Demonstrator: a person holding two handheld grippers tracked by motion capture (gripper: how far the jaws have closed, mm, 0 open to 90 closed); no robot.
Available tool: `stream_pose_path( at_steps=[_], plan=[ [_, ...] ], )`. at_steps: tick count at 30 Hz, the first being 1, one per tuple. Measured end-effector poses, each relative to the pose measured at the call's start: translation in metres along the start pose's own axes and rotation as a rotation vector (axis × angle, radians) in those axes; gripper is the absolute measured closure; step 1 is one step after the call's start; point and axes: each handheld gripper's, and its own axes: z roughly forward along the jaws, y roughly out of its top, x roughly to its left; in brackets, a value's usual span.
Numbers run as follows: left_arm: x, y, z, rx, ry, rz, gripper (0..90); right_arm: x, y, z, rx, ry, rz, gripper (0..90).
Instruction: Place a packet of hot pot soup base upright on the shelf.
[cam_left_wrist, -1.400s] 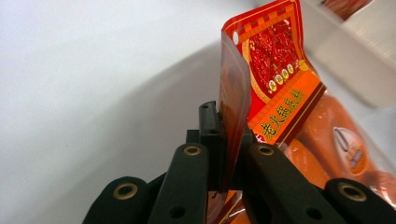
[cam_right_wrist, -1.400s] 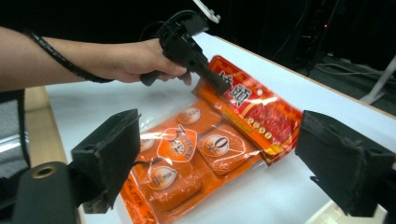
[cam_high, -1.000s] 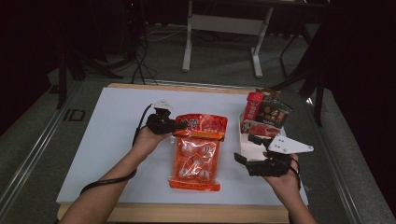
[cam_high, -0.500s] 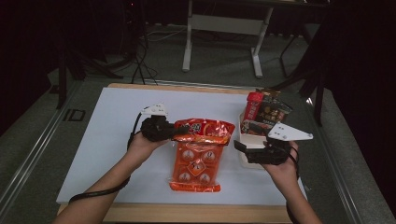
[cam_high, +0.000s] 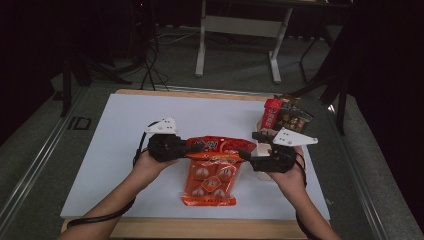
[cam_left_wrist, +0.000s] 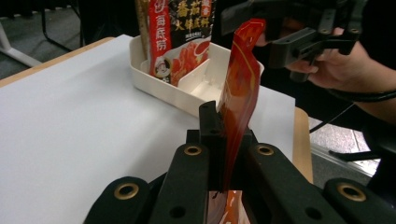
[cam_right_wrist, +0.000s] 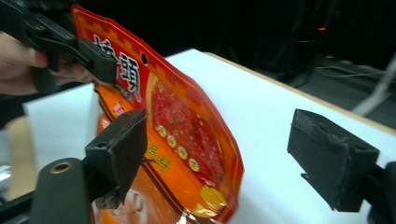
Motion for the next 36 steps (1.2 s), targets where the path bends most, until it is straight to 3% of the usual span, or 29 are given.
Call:
stream_pose_path(
  at_steps=[5, 9, 13, 15, 17, 18, 25, 36],
  plan=[
    [-0.008, 0.0, -0.002, -0.004, -0.009, 0.018, 89.5, 0.0, -0.007, 0.008, 0.009, 0.067, 0.016, 25.7],
    [-0.013, 0.001, -0.002, -0.004, -0.008, 0.04, 89.4, 0.001, -0.011, 0.013, 0.029, 0.112, 0.018, 39.3],
    [-0.016, 0.003, -0.002, 0.002, -0.002, 0.058, 89.4, 0.003, -0.015, 0.018, 0.067, 0.169, -0.009, 64.3],
    [-0.016, 0.003, -0.002, 0.002, -0.001, 0.054, 89.4, 0.006, -0.016, 0.02, 0.094, 0.189, -0.044, 71.0],
    [-0.015, 0.002, -0.002, 0.002, 0.0, 0.048, 89.4, 0.009, -0.016, 0.022, 0.132, 0.225, -0.056, 86.9],
    [-0.016, 0.002, -0.001, 0.004, 0.002, 0.051, 89.4, 0.01, -0.016, 0.022, 0.136, 0.234, -0.047, 89.8],
    [-0.02, 0.008, -0.006, 0.003, -0.011, 0.062, 89.3, 0.015, -0.006, 0.016, 0.182, 0.243, -0.044, 90.0],
    [-0.028, 0.033, -0.027, -0.082, -0.069, 0.107, 87.5, 0.032, 0.036, -0.01, 0.127, 0.229, -0.104, 90.0]
  ],
)
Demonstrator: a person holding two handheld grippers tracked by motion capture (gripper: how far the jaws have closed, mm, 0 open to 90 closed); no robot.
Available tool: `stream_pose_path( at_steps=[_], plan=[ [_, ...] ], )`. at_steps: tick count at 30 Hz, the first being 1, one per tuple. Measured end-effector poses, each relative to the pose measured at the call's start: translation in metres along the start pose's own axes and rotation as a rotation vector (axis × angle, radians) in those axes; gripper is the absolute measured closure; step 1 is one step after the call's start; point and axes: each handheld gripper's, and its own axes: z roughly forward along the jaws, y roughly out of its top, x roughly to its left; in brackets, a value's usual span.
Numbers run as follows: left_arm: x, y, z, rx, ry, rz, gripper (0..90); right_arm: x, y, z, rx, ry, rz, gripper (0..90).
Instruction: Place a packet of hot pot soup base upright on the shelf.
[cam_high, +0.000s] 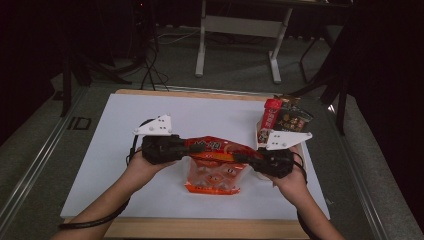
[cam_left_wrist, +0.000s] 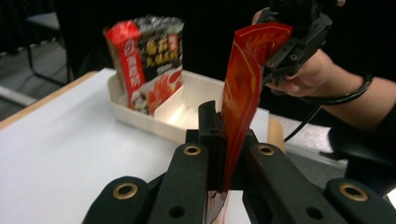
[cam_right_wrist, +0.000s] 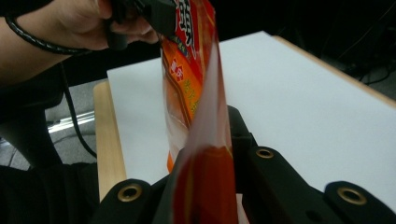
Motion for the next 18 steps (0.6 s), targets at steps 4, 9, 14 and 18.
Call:
stream_pose_path(
  at_steps=[4, 9, 14, 18],
  plan=[
    [0.003, 0.004, 0.0, -0.013, -0.012, -0.014, 80.7, 0.001, 0.013, -0.007, -0.007, -0.011, -0.008, 90.0],
    [0.003, 0.001, 0.003, -0.023, -0.006, -0.03, 49.3, -0.001, 0.022, -0.014, -0.003, -0.03, -0.009, 90.0],
    [0.005, -0.004, -0.001, -0.036, 0.059, -0.062, 21.2, -0.007, 0.024, -0.023, -0.023, -0.037, 0.021, 90.0],
    [0.007, -0.009, -0.004, -0.036, 0.094, -0.065, 8.7, -0.012, 0.031, -0.036, -0.045, -0.064, 0.031, 90.0]
  ],
)
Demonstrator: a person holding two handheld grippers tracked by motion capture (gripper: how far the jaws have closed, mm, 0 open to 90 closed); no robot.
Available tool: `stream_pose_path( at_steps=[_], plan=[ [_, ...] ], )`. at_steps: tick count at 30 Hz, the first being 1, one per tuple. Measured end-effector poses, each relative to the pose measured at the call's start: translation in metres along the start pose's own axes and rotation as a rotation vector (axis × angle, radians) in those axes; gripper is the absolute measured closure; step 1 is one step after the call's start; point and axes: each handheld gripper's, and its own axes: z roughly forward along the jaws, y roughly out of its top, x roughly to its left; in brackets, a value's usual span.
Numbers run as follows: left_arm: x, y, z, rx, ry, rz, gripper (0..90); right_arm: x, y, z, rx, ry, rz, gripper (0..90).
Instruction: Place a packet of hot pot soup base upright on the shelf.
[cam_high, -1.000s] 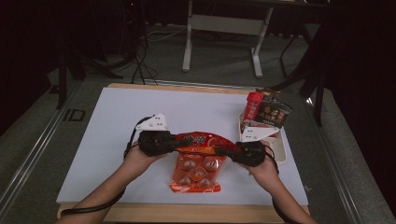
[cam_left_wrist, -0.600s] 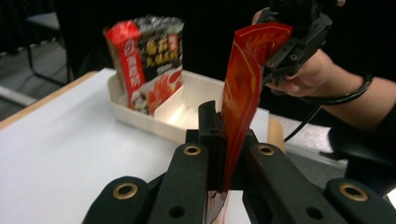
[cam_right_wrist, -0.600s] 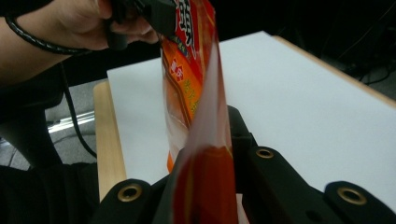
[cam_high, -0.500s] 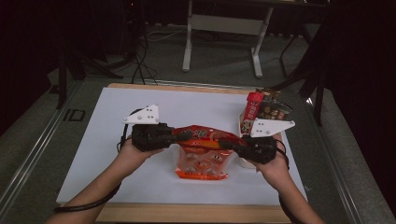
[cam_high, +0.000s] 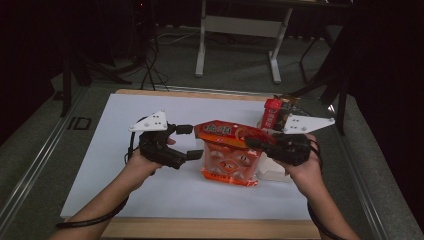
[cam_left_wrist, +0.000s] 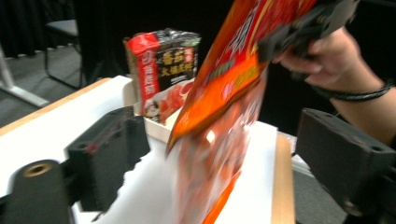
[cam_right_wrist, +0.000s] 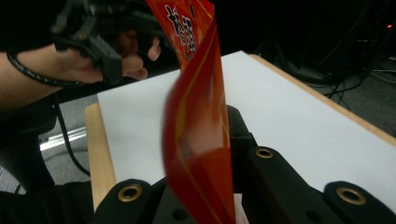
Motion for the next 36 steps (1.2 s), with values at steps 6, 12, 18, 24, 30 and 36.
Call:
stream_pose_path(
  at_steps=[6, 12, 18, 24, 30, 36],
  plan=[
    [0.0, -0.013, -0.003, -0.016, 0.061, 0.021, 3.0, -0.009, 0.017, -0.027, -0.037, -0.086, 0.008, 90.0],
    [0.004, -0.034, -0.008, -0.029, 0.098, 0.006, 2.9, -0.024, 0.026, -0.059, -0.073, -0.177, 0.025, 90.0],
    [0.01, -0.055, -0.016, -0.01, 0.124, -0.036, 2.8, -0.04, 0.018, -0.086, -0.086, -0.254, 0.055, 90.0],
    [0.014, -0.074, -0.029, -0.017, 0.155, -0.082, 2.8, -0.057, -0.003, -0.1, -0.068, -0.311, 0.098, 90.0],
    [0.014, -0.089, -0.037, 0.0, 0.18, -0.106, 2.7, -0.072, -0.024, -0.104, -0.049, -0.342, 0.147, 90.0],
    [0.02, -0.103, -0.041, 0.027, 0.214, -0.123, 2.6, -0.081, -0.037, -0.097, -0.044, -0.328, 0.184, 90.0]
  ],
)
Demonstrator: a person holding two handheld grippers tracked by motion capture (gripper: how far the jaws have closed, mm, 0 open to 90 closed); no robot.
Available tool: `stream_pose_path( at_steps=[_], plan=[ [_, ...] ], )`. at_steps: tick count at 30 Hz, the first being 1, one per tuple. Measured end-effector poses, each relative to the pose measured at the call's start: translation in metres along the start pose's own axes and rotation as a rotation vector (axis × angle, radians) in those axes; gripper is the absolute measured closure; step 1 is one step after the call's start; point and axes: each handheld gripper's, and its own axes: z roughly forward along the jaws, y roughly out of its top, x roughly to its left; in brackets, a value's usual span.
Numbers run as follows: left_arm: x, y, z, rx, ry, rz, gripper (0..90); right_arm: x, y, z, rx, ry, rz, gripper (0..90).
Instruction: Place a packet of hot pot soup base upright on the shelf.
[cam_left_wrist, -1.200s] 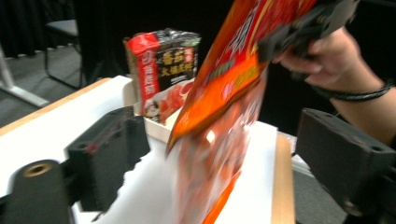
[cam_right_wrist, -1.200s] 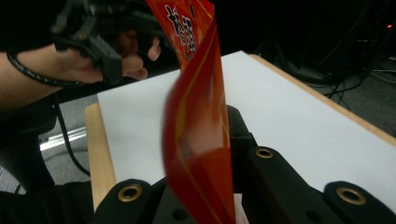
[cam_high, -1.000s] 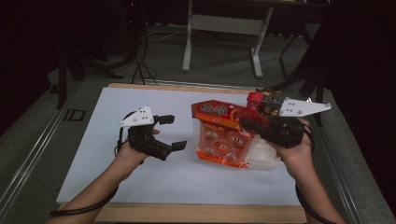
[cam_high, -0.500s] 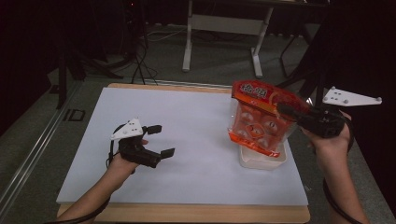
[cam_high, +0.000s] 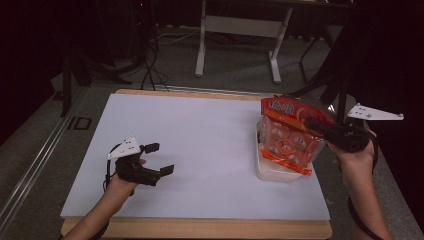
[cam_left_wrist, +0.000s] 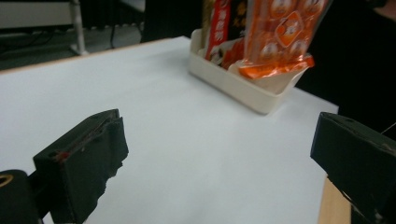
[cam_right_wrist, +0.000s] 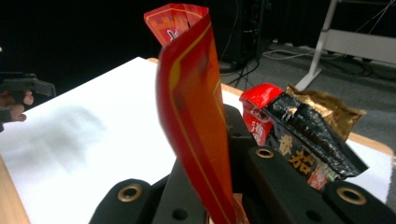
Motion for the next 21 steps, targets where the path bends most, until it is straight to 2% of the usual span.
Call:
stream_pose_path(
  at_steps=[10, 14, 18, 21],
  plan=[
    [0.011, -0.021, 0.0, 0.02, 0.029, -0.042, 2.6, -0.003, -0.014, 0.02, 0.003, 0.029, 0.05, 90.0],
    [0.012, -0.023, 0.0, 0.014, 0.033, -0.044, 2.5, -0.005, -0.018, 0.027, -0.009, 0.041, 0.091, 90.0],
    [0.013, -0.024, -0.001, 0.016, 0.038, -0.042, 2.5, -0.004, -0.026, 0.038, 0.02, 0.037, 0.097, 90.0],
    [0.013, -0.024, -0.001, 0.01, 0.035, -0.046, 2.5, -0.007, -0.031, 0.038, -0.007, 0.042, 0.126, 90.0]
  ],
)
